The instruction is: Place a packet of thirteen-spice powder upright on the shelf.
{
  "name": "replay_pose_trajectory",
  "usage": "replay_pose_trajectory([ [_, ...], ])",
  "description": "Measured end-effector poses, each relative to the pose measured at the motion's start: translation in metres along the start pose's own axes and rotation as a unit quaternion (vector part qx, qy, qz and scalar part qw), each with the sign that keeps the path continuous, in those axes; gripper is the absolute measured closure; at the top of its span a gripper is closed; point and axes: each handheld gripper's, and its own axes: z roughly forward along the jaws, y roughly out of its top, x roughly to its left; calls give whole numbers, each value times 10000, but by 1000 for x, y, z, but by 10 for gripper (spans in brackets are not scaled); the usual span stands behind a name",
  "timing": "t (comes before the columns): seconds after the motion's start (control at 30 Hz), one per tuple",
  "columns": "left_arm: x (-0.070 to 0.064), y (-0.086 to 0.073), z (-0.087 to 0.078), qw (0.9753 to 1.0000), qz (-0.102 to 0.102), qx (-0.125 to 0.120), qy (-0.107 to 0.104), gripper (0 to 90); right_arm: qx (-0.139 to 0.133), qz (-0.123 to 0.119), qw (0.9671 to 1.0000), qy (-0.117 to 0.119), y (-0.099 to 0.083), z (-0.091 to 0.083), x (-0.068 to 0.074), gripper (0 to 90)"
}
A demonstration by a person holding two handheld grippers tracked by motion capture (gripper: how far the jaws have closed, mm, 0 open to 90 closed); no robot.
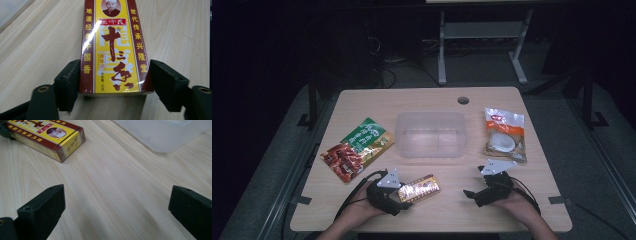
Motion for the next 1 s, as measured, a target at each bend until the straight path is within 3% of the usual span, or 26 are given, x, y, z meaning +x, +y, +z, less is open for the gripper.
replay_pose_trajectory([
  [0.33,4,2,-2,9999,-48,123,-45,313,-5,-13,10000,16,0,0,1,5],
  [0.5,6,2,-6,9999,-154,8,-27,317,-4,-9,10000,17,0,-1,0,5],
  [0.8,5,4,-13,9999,-90,-64,-25,320,-6,-15,10000,23,0,-1,1,5],
  [1.0,6,7,-23,9993,-88,-345,61,322,7,-4,10000,39,0,-1,1,5],
])
